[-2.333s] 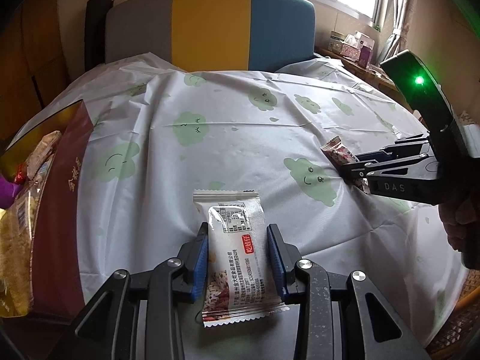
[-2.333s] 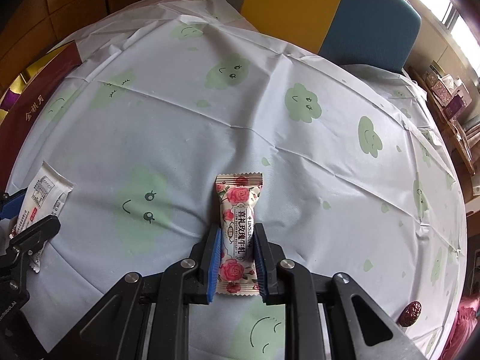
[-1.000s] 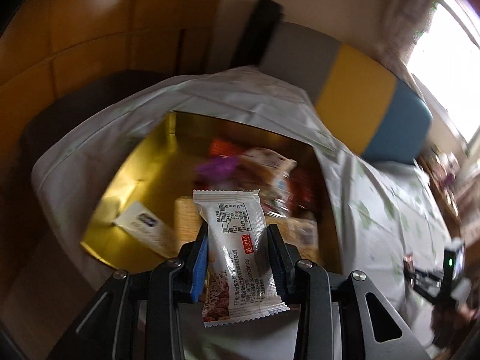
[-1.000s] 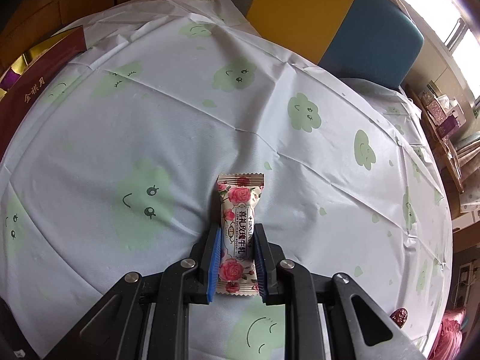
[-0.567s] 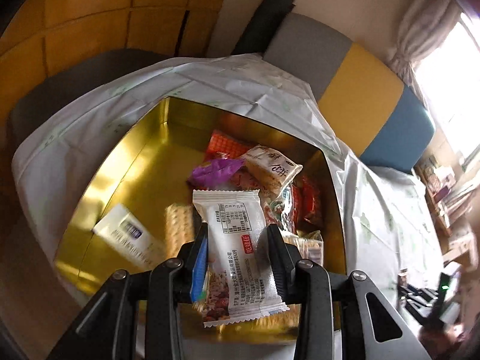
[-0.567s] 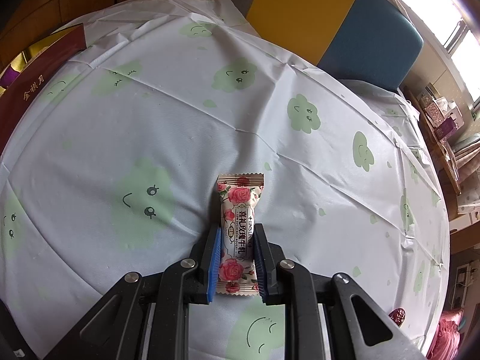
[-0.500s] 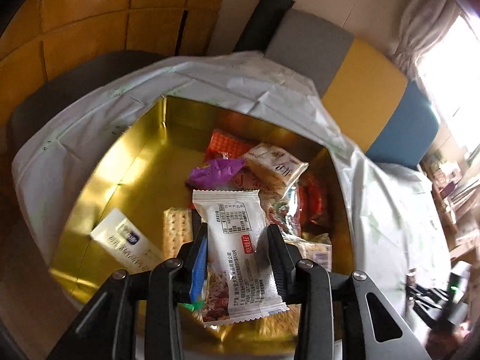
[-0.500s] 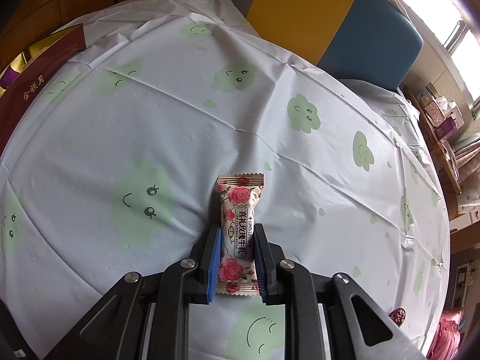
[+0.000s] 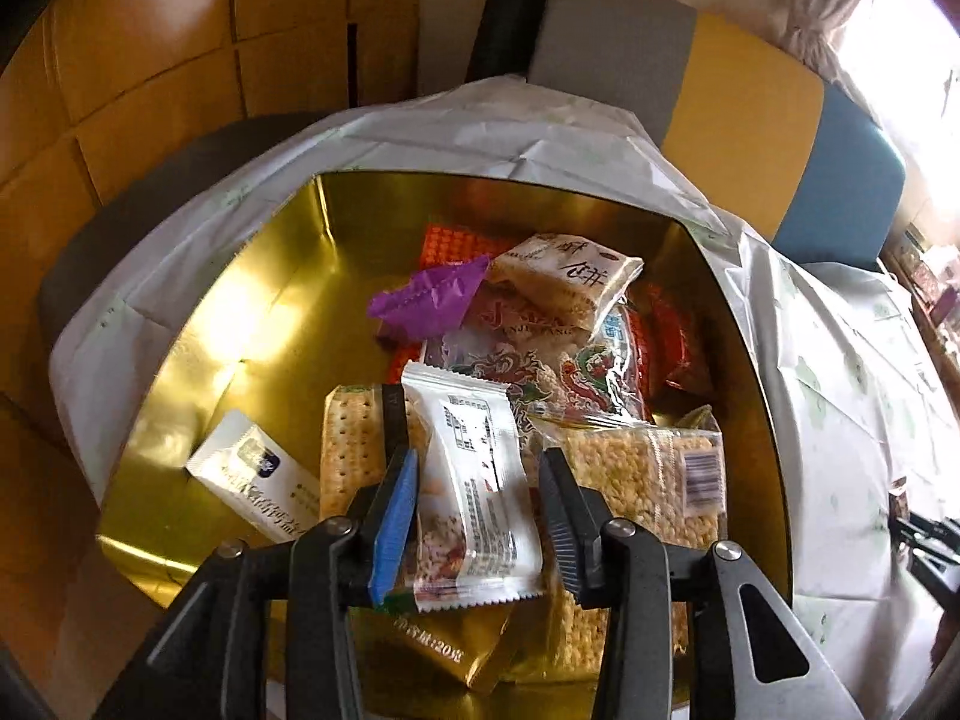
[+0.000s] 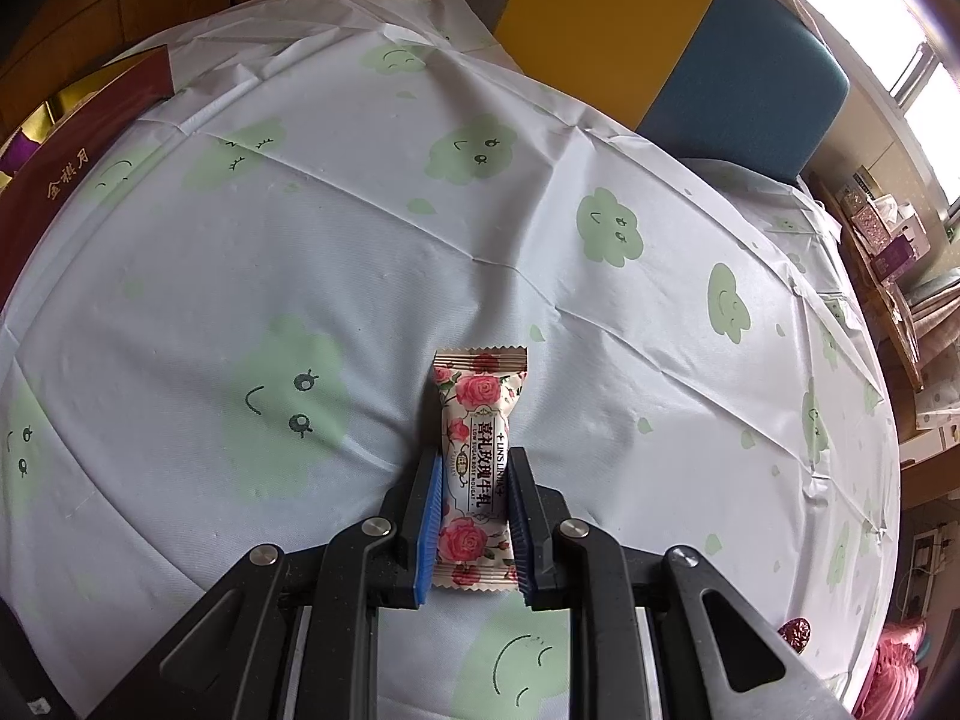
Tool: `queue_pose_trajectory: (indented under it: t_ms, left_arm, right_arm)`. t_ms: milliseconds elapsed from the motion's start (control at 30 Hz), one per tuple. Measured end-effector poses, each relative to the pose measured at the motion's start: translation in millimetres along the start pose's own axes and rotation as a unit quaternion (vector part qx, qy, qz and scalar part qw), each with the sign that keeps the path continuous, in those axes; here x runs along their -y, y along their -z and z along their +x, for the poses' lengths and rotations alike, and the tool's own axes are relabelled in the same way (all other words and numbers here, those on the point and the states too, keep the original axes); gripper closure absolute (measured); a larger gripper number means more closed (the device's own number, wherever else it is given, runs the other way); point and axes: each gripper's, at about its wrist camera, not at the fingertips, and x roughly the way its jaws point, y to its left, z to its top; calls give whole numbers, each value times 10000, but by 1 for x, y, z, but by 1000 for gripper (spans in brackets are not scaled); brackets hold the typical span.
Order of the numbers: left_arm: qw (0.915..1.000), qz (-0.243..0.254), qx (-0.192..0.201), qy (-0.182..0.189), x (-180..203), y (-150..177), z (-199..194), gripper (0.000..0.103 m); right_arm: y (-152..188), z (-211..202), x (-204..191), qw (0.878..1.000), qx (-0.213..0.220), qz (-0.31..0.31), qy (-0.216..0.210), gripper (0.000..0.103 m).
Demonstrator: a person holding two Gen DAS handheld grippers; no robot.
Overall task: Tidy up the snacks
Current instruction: 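Lower the white pastry packet into the tin and open the left gripper, then carry the pink rose-print candy into the gold tin and release with the right gripper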
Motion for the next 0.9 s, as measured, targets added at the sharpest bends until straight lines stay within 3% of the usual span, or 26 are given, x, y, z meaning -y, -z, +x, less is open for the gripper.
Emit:
queue_pose_trajectory:
  t_ms: [900]
  left_arm:
    - [9985,103,526,55,-1,17,-60,59]
  right_arm:
    - [1,-1,-7,9998,31,6,183,84]
